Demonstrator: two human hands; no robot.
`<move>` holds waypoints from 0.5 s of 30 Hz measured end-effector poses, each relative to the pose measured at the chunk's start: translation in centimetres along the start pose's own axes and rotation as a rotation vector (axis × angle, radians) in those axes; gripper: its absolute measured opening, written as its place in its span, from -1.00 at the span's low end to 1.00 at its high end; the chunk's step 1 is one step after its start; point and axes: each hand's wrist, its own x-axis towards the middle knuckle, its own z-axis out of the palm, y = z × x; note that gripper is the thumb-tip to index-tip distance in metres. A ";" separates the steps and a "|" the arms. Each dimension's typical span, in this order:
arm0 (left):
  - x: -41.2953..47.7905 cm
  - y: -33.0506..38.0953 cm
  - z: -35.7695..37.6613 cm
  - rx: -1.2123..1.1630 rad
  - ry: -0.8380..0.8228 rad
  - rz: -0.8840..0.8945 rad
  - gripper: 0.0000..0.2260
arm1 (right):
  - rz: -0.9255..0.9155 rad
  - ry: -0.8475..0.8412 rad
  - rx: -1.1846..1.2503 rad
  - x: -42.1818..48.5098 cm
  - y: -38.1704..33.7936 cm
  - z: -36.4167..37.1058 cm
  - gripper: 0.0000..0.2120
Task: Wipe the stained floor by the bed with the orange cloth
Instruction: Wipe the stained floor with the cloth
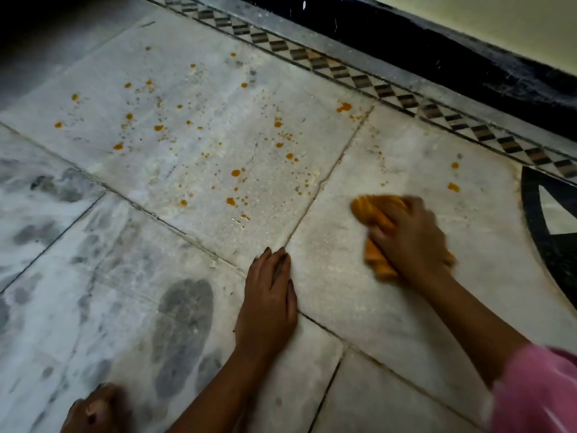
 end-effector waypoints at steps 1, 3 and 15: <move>0.0 0.1 0.0 -0.001 -0.006 -0.006 -0.62 | 0.005 -0.016 0.003 1.9 -2.2 0.6 -0.53; 0.0 0.2 -0.2 -0.008 -0.016 -0.019 -0.62 | -0.076 -0.059 0.013 3.1 -6.5 1.7 -0.54; -0.2 0.1 0.1 -0.025 0.008 -0.041 -0.62 | 0.130 0.019 0.000 -0.8 3.3 -0.7 -0.54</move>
